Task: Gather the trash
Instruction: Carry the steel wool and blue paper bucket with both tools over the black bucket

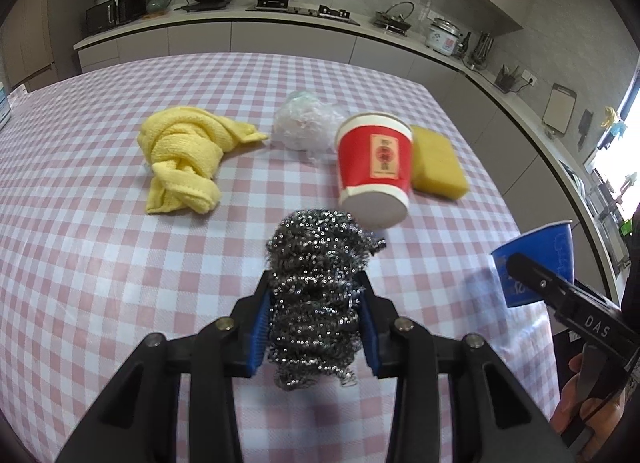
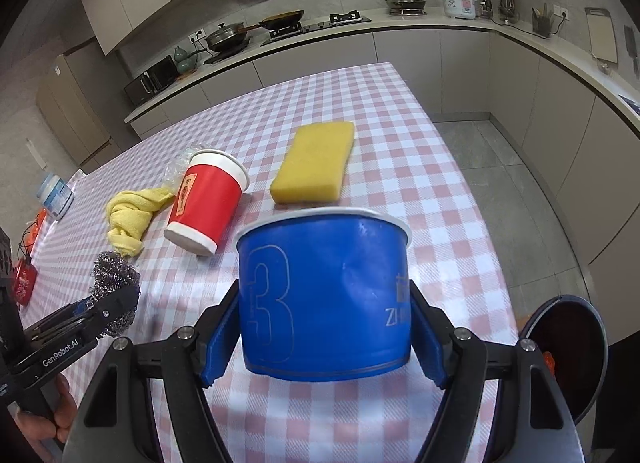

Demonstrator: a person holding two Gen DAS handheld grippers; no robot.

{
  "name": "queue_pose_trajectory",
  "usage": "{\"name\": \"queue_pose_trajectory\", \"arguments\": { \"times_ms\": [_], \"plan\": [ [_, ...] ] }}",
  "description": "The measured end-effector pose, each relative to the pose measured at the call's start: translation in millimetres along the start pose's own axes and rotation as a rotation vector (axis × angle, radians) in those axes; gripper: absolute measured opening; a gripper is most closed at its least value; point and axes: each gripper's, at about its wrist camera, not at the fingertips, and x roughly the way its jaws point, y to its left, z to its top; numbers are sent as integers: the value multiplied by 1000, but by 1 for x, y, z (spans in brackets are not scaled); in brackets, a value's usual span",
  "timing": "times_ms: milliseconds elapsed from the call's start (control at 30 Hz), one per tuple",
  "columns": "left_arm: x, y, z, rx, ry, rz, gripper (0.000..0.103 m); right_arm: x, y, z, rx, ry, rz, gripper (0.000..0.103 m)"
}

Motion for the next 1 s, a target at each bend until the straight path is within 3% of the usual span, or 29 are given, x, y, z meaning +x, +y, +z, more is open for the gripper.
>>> {"name": "queue_pose_trajectory", "arguments": {
  "times_ms": [500,1000],
  "plan": [
    [-21,-78,-24,87,-1,-69,40,-58,-43,-31,38,-31,-23,76],
    [-18,-177,-43,227,29,-181,40,-114,-122,-64,162,-72,-109,76]
  ]
}}
